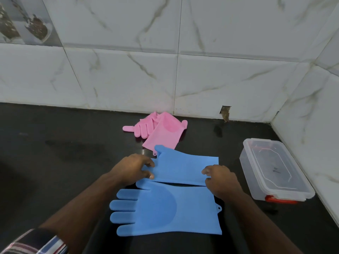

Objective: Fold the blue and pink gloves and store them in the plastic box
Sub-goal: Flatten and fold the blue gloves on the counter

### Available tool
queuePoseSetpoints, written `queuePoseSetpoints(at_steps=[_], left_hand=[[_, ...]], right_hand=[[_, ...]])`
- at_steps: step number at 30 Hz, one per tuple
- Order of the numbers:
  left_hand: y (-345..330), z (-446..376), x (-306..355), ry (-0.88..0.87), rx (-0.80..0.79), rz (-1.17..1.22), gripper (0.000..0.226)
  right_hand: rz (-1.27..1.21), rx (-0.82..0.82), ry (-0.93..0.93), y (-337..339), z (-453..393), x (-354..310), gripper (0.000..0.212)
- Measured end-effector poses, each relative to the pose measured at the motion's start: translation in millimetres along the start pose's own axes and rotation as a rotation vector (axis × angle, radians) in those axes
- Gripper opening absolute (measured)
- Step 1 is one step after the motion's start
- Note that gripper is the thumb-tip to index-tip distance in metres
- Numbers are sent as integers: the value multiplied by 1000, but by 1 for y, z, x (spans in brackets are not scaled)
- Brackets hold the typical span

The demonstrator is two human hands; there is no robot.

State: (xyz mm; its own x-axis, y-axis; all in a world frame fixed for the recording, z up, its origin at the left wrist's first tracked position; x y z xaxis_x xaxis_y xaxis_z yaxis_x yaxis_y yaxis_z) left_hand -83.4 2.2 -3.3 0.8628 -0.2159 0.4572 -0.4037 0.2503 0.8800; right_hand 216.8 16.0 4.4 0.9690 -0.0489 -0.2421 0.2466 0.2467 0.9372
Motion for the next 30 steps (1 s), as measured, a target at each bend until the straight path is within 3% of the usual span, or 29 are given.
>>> queuePoseSetpoints(at_steps=[6, 8, 11, 19, 22, 27, 30], left_hand=[[-1, 3, -7, 33, -24, -20, 32], [5, 0, -4, 51, 65, -32, 24], [14, -10, 2, 174, 236, 17, 21], [-3, -47, 13, 472, 230, 84, 31], [-3, -50, 6, 558, 245, 263, 30], [15, -45, 4, 504, 378, 645, 24], [24, -32, 1, 535, 466, 625, 36]], right_hand=[[-79, -135, 0, -12, -1, 5, 41], [-80, -112, -8, -14, -1, 6, 39], [-86, -71, -2, -13, -1, 4, 39], [-97, -48, 17, -14, -2, 2, 39], [-96, -49, 11, -14, -2, 4, 39], [-91, -50, 15, -15, -3, 6, 38], [-96, -56, 21, -14, -2, 7, 38]])
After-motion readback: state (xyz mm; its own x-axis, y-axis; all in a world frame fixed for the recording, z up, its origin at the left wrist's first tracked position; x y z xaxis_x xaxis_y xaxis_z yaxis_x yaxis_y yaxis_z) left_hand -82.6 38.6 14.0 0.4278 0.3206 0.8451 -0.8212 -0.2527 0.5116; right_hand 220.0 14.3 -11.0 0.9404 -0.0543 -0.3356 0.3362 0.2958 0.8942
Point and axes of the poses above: each hand's wrist, its own z-axis away from the middle knuckle, its own y-axis out of the back of the hand, x = y × z, the point moved 6 cm from there along -z, towards the middle knuckle, and after that the axes turned 11 degrees about -y, right-handed, at the moved point
